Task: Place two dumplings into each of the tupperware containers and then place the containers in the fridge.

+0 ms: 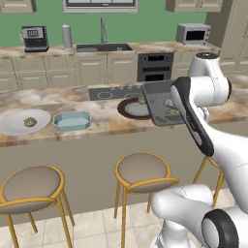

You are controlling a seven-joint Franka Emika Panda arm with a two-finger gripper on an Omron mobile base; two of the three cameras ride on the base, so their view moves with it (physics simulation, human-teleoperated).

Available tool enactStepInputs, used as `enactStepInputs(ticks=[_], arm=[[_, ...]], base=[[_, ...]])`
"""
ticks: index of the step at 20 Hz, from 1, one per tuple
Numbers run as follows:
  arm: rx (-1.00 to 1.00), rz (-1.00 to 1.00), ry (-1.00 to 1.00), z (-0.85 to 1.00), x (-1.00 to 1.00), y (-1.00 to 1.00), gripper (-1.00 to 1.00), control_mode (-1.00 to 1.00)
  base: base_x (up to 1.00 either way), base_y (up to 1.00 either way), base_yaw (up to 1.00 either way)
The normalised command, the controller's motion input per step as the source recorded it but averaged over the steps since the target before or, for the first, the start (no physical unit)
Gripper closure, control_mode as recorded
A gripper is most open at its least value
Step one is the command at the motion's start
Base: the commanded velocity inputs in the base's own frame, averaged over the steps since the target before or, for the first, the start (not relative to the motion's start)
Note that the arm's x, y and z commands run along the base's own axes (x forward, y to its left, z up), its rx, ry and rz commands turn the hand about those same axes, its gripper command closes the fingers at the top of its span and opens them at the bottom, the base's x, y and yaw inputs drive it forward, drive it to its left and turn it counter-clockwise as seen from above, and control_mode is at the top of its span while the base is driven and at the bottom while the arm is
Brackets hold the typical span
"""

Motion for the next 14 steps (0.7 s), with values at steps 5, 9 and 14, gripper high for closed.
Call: enactStepInputs(ticks=[5, 9, 14], arm=[[0.0, 0.01, 0.0, 0.0, -0.3, -0.17, 1.0, -1.0], [0.0, 0.0, 0.0, 0.05, -0.16, -0.08, 1.0, -1.0], [0.0, 0.0, 0.0, 0.14, -0.34, -0.18, 1.0, -1.0]], base=[[0.0, 0.0, 0.0], [0.0, 0.0, 0.0], [0.0, 0.0, 0.0]])
